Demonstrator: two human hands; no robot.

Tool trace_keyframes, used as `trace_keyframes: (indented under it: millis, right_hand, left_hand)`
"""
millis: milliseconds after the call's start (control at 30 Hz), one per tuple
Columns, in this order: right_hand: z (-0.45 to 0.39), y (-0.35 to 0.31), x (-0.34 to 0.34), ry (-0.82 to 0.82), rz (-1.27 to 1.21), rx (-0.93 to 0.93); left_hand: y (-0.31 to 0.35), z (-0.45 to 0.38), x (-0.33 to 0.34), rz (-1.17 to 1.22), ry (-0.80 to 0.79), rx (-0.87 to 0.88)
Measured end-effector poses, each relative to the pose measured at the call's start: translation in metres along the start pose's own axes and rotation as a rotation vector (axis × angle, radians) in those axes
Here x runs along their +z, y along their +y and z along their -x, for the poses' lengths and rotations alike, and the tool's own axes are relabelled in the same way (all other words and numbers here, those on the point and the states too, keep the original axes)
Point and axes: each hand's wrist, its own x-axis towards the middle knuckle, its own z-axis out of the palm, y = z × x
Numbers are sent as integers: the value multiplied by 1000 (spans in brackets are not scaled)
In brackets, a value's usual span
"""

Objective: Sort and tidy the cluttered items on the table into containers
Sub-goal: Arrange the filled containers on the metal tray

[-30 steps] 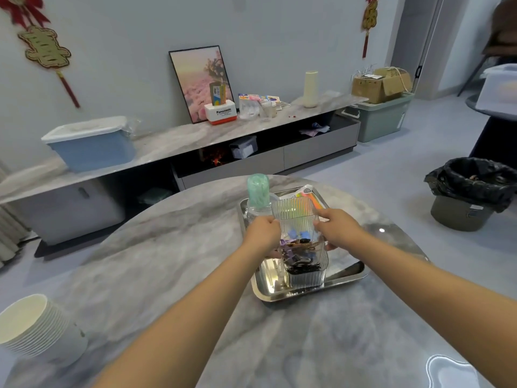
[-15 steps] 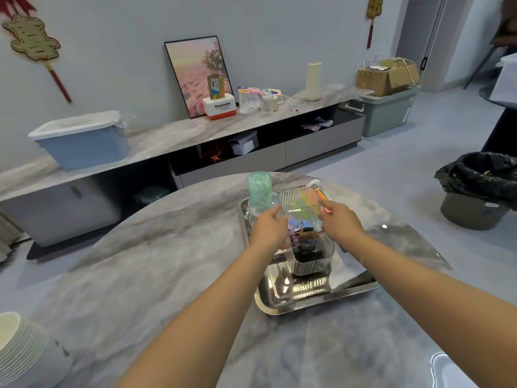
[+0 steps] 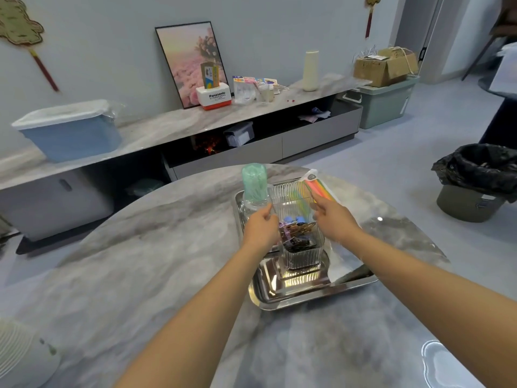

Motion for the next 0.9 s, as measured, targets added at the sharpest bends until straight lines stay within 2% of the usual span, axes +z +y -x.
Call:
trace_keyframes:
  millis: [167,333,433,533,667,900]
  right_hand:
    - [3,1,3,-53,5,16]
    - [19,2,6,-6,-90,39]
    - [39,-8,6,41,-47,14]
    - [66,-28,7,75,-67,-88]
    - [111,-60,22,27,-159,-227]
    - [174,-118,79,-113,-301,-376]
  left_hand:
    - [-3,1,3,-8,0,-2]
    - [4,15,3,44,-9,-26]
    - [11,33,-1,63,-8,-17]
    - [14,63,-17,28,21,34]
    - [4,114,-55,0,107,95]
    - [-34,194,-143,-283,281,150]
